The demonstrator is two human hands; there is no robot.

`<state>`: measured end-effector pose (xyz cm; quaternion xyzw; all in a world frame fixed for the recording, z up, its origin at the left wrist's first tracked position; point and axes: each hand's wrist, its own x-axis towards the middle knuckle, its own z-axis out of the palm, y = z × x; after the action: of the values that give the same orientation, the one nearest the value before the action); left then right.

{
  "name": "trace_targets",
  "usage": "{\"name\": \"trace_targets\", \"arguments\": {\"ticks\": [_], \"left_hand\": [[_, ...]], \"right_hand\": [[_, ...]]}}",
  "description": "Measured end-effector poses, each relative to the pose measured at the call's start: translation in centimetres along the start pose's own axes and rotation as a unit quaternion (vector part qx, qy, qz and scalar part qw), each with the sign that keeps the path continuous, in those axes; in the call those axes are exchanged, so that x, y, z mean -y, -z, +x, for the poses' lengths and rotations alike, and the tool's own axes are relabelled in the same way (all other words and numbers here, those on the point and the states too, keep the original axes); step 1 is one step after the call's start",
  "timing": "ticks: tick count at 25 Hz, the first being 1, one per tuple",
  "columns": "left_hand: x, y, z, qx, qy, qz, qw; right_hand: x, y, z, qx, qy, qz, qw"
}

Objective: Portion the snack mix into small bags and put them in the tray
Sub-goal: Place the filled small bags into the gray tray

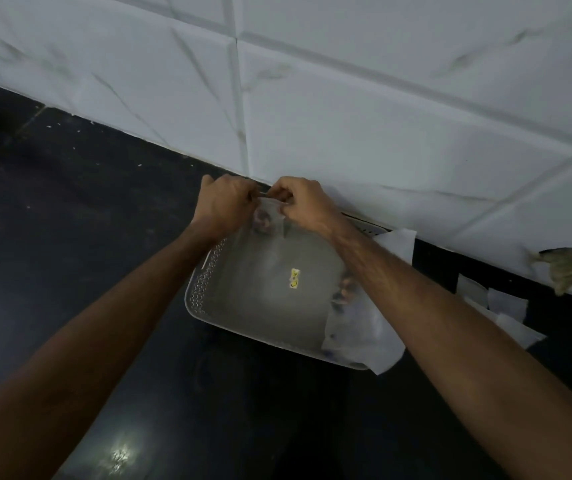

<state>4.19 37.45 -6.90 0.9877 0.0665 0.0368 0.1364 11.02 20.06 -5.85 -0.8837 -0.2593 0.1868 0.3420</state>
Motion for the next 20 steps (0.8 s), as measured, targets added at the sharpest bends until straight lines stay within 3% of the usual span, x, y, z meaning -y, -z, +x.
{"name": "trace_targets", "arguments": {"ticks": [4,8,13,16,20], "left_hand": [[-0.2,-0.2,0.2,-0.034,0.01,0.036,0.999],[-2.2,0.6,-1.1,-0.038,-0.02,-0.113,0.993],[-10.5,-0.7,-6.1,0.027,-0.137,-0.305,0.942],[-18.1,-0.6,-9.2,0.118,-0.205,-0.368,0.899],[-25.9,-1.5,-11.1,0.216,-0.268,-0.397,0.851]], "right_hand": [[-0.9,2.3,-2.2,-0.046,-0.004,0.06,0.997],[-3.0,7.3,-8.8,-0.117,-0.018,0.11,0.987],[-7.9,12.7,-21.9,-0.193,-0.103,0.129,0.967],[-12.4,13.1,-30.2,-0.288,-0.21,0.129,0.925],[-18.4,10.5,-37.8,-0.286,-0.332,0.058,0.897]]}}
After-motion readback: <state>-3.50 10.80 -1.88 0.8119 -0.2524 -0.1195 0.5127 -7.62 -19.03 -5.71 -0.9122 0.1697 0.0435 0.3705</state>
